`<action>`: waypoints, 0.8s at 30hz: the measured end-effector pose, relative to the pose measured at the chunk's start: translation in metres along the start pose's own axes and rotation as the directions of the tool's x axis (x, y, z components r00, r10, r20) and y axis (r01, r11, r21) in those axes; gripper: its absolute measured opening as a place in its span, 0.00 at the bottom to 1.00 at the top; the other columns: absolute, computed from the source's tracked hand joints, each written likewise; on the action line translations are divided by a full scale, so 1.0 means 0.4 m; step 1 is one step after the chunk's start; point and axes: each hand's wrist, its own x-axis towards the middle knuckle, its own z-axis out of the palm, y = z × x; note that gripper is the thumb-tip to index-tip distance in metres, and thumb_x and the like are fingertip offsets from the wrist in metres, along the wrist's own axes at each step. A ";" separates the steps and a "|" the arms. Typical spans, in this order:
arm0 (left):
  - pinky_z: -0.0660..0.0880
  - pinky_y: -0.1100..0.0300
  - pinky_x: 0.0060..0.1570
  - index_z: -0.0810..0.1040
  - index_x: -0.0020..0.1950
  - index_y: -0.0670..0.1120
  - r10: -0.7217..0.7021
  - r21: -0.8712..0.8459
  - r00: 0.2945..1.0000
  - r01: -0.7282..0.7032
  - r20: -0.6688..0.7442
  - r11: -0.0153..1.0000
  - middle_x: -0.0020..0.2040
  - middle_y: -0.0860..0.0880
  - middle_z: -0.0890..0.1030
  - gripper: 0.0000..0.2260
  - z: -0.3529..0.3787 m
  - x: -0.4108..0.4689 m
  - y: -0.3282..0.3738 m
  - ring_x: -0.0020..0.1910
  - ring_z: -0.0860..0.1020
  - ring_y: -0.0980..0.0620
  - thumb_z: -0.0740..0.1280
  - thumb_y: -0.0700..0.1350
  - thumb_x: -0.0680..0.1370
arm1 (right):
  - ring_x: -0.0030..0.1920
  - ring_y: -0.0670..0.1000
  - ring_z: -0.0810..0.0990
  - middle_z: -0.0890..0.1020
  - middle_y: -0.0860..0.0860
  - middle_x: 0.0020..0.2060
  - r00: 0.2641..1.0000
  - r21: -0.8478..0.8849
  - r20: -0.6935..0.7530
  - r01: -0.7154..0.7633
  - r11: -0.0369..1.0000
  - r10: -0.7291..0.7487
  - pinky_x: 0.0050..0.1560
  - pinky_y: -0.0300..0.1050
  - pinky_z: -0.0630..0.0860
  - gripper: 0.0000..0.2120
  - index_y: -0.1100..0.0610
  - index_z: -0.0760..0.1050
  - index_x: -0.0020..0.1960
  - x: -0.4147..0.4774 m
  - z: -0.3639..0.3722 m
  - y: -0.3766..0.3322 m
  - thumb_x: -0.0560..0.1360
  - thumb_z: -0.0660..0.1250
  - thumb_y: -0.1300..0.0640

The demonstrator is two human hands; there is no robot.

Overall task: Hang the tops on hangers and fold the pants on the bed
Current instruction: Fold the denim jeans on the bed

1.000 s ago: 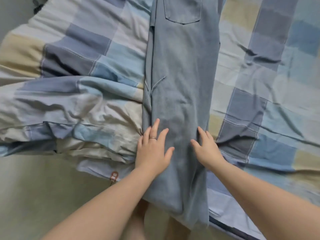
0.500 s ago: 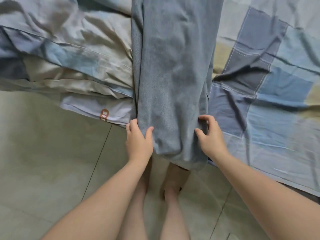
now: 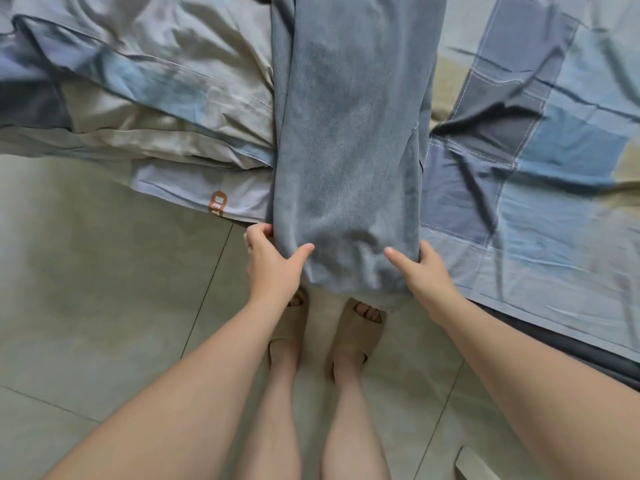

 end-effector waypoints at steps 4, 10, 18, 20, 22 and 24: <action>0.73 0.49 0.63 0.61 0.72 0.51 -0.012 -0.014 0.998 0.013 0.063 1.000 0.65 0.53 0.72 0.38 -0.014 -0.003 0.006 0.63 0.75 0.49 0.79 0.51 0.69 | 0.44 0.43 0.85 0.85 0.46 0.50 0.996 0.050 0.061 -0.063 0.997 0.060 0.43 0.39 0.81 0.17 0.53 0.77 0.60 -0.016 0.000 0.027 0.73 0.76 0.59; 0.70 0.56 0.64 0.64 0.74 0.47 0.010 0.018 0.997 -0.012 0.080 1.000 0.69 0.48 0.71 0.38 -0.029 0.070 0.029 0.66 0.73 0.48 0.79 0.49 0.70 | 0.42 0.44 0.86 0.86 0.47 0.48 0.989 0.018 0.113 -0.100 0.995 0.098 0.39 0.36 0.80 0.10 0.52 0.80 0.54 -0.042 0.001 0.071 0.74 0.75 0.60; 0.78 0.48 0.57 0.84 0.56 0.45 -0.154 0.102 0.919 0.125 0.364 0.987 0.54 0.46 0.85 0.16 -0.070 0.066 0.002 0.54 0.82 0.45 0.78 0.49 0.70 | 0.44 0.48 0.87 0.87 0.48 0.46 0.980 0.059 0.113 -0.169 0.984 0.162 0.44 0.43 0.81 0.11 0.53 0.82 0.53 -0.078 -0.005 0.088 0.71 0.78 0.57; 0.79 0.47 0.57 0.84 0.54 0.44 -0.208 0.133 0.879 0.166 0.430 0.977 0.52 0.46 0.85 0.16 -0.086 0.027 -0.010 0.53 0.82 0.46 0.79 0.48 0.69 | 0.45 0.50 0.87 0.88 0.48 0.46 0.972 0.052 0.133 -0.201 0.978 0.192 0.46 0.44 0.81 0.11 0.54 0.82 0.52 -0.102 -0.002 0.086 0.70 0.78 0.58; 0.80 0.48 0.56 0.85 0.49 0.46 -0.236 0.117 0.863 0.205 0.448 0.972 0.49 0.48 0.86 0.16 -0.099 -0.022 -0.015 0.51 0.83 0.46 0.77 0.50 0.64 | 0.44 0.50 0.87 0.88 0.49 0.44 0.960 0.047 0.155 -0.244 0.969 0.234 0.43 0.42 0.81 0.10 0.55 0.83 0.51 -0.139 0.003 0.091 0.71 0.78 0.58; 0.78 0.48 0.58 0.83 0.47 0.47 -0.251 0.083 0.868 0.239 0.429 0.967 0.48 0.49 0.86 0.17 -0.109 -0.063 -0.015 0.52 0.83 0.46 0.73 0.51 0.60 | 0.42 0.48 0.87 0.88 0.48 0.43 0.949 0.066 0.151 -0.288 0.955 0.276 0.41 0.42 0.81 0.10 0.55 0.83 0.52 -0.185 0.008 0.095 0.72 0.77 0.57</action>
